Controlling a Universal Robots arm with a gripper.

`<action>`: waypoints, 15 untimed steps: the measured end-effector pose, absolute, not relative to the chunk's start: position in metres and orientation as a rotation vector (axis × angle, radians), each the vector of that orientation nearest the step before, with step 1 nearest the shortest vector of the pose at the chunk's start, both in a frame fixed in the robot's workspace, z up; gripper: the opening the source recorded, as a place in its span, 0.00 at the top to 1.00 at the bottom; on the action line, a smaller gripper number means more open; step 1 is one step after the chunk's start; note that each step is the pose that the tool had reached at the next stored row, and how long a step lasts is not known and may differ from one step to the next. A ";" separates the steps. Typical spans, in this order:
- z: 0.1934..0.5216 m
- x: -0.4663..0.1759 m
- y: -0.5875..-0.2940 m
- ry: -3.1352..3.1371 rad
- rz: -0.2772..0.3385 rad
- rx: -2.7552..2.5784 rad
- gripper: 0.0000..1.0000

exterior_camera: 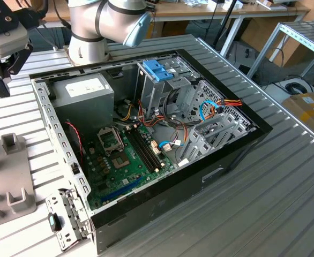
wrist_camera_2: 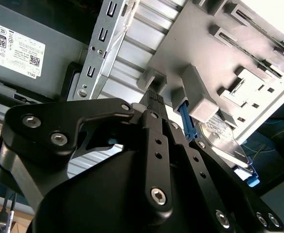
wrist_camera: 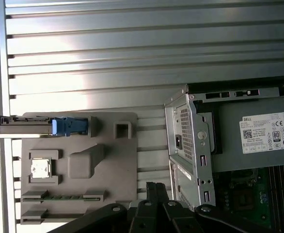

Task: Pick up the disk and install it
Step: 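Reach for the disk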

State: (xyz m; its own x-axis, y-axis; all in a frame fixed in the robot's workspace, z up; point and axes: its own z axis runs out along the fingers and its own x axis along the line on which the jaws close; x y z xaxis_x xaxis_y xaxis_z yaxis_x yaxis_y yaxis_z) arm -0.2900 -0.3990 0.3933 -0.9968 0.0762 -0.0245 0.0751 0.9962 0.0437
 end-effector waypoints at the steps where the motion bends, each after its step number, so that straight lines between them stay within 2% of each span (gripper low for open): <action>1: 0.393 -0.290 -0.399 3.112 0.067 0.118 0.90; 15: 0.393 -0.296 -0.399 3.112 0.066 0.118 0.90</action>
State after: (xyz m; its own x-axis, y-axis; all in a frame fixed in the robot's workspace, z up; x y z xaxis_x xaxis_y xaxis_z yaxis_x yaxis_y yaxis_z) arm -0.2960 -0.3990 0.3933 -0.9968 0.0762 -0.0246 0.0751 0.9962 0.0435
